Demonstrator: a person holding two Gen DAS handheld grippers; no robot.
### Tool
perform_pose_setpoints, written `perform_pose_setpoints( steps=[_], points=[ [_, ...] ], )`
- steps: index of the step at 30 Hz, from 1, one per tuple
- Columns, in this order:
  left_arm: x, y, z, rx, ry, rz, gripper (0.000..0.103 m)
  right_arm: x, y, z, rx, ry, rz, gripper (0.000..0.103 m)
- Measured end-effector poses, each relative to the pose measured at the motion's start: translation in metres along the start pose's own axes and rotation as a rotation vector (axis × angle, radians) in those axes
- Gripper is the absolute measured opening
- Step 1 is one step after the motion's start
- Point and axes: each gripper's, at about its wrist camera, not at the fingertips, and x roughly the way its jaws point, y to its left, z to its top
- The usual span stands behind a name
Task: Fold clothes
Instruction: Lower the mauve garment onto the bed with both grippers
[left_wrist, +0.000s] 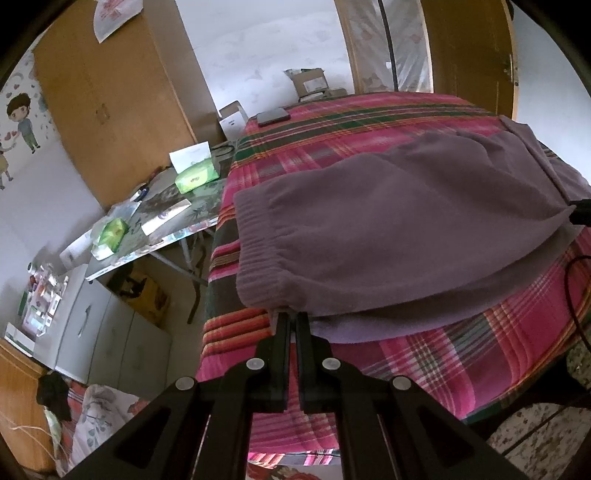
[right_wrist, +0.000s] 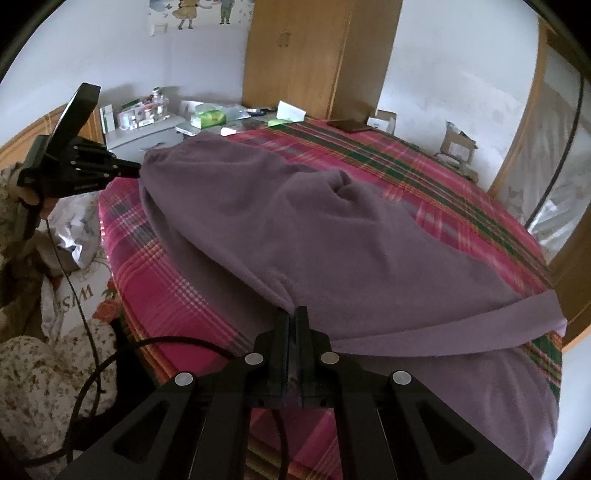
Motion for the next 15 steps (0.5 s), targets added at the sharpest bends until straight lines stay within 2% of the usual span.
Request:
perform_pose_setpoints(
  steps=[7, 15],
  points=[
    [0.002, 0.004, -0.002, -0.015, 0.003, -0.005, 0.003, 0.016, 0.003, -0.009, 0.001, 0.065, 0.012, 0.003],
    [-0.010, 0.004, -0.003, -0.044, -0.012, -0.009, 0.003, 0.018, -0.001, -0.010, 0.031, 0.079, 0.040, 0.005]
  ],
)
